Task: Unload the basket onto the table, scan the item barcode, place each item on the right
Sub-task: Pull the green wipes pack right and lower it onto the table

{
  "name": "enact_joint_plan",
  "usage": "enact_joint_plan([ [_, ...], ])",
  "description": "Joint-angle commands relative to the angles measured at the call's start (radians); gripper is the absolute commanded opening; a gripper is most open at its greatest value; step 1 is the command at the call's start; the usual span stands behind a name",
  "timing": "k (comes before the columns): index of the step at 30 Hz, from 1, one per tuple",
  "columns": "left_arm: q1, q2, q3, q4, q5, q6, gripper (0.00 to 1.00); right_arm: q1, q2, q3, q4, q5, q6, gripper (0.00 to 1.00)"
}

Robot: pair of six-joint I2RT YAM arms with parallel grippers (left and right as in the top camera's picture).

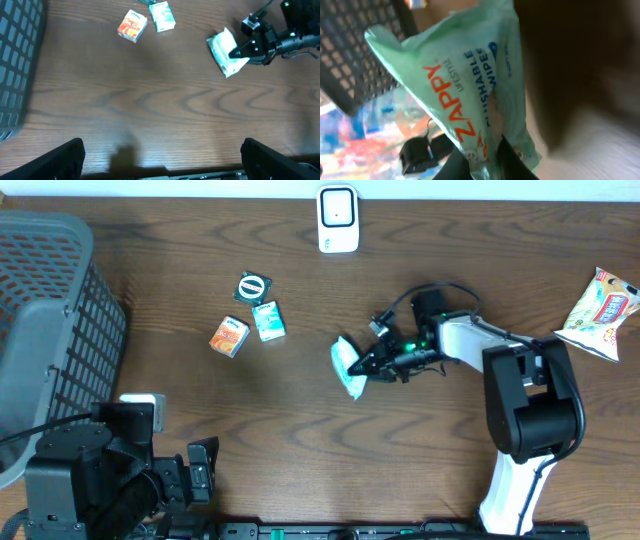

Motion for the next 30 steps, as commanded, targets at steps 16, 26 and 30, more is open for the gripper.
enact_joint_plan([
  [16, 0.000, 0.002, 0.003, 0.000, -0.010, -0.006, 0.98, -0.155, -0.035, 0.065, -0.017, 0.188, -0.017, 0.57],
  [26, 0.000, 0.002, 0.003, 0.000, -0.010, -0.006, 0.98, 0.003, -0.035, 0.067, 0.087, 0.454, 0.014, 0.84],
  [30, 0.000, 0.002, 0.003, 0.000, -0.010, -0.006, 0.98, 0.077, -0.035, 0.067, 0.090, 0.564, 0.014, 0.82],
])
